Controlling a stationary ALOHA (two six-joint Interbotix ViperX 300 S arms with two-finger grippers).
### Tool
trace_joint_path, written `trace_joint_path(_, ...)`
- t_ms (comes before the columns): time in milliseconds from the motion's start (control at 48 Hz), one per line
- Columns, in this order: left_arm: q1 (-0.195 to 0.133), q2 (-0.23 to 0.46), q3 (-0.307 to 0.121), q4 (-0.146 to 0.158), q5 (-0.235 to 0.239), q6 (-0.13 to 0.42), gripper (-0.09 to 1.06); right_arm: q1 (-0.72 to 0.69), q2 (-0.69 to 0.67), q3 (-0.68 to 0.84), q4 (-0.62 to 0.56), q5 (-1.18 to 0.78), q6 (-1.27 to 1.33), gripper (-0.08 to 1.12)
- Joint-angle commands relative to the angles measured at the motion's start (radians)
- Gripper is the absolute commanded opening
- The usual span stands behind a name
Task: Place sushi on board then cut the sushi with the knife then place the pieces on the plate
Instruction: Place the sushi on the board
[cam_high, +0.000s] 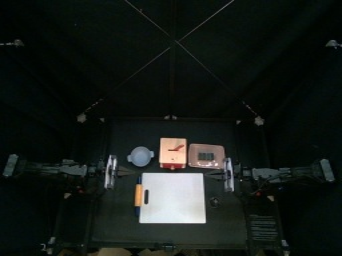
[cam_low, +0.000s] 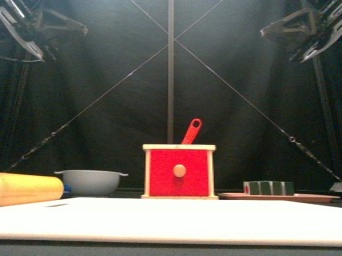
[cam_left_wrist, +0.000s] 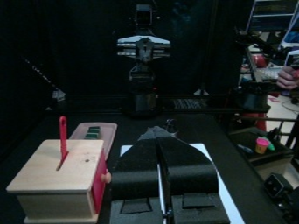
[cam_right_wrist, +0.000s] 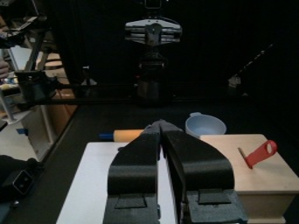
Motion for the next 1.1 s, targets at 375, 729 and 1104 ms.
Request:
trace_joint_path(375, -0.002, 0.149, -0.052, 0.005, -0.051, 0.005, 0.0, -0.255, 0.089, -0.101, 0.049, 0.344, 0.018, 0.03)
trace_joint_path(729, 0.032, 0.23, -0.071, 0.011, -0.051, 0.006, 0.0, -0.428, 0.213, -0.178, -0.141, 0.609, 0.011, 0.05)
trace_joint_path(1104, 0.058, 0.23, -0.06, 0.011, -0.051, 0.006, 0.0, -0.495, 0.393, -0.229, -0.279, 0.652, 0.003, 0.45)
